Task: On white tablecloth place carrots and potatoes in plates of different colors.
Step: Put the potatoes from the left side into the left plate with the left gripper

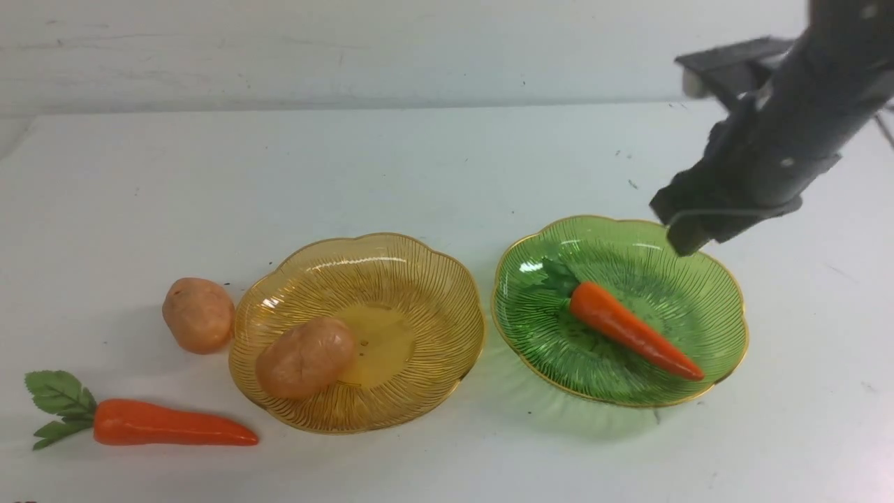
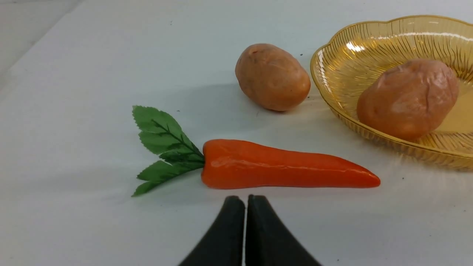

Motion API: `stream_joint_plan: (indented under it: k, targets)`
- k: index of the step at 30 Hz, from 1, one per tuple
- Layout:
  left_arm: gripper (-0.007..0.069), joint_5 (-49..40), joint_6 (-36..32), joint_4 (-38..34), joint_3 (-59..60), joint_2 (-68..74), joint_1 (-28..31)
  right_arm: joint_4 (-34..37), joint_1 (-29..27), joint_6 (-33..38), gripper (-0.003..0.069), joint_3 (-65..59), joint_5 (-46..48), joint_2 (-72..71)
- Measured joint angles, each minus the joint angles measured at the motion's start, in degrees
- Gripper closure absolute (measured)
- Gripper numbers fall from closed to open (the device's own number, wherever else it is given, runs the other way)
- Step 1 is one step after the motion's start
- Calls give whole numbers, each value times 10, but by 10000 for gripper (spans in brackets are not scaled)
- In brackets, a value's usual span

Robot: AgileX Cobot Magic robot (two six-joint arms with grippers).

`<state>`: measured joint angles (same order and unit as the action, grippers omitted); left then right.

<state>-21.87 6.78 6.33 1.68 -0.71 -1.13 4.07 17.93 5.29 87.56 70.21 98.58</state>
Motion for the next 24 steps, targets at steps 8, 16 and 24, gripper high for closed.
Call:
stream_joint_plan:
  k: [8,16,24]
  targets:
    - [628,16,239,-357,0,0,0,1,0,-1,669,-104,14,-269]
    - [628,219,209,-434,-47,13,-1,1,0,-1,674,-217,-11,-430]
    - [628,-158,20,-320,-296,378,-7,6,0,-1,674,-226,-11,-415]
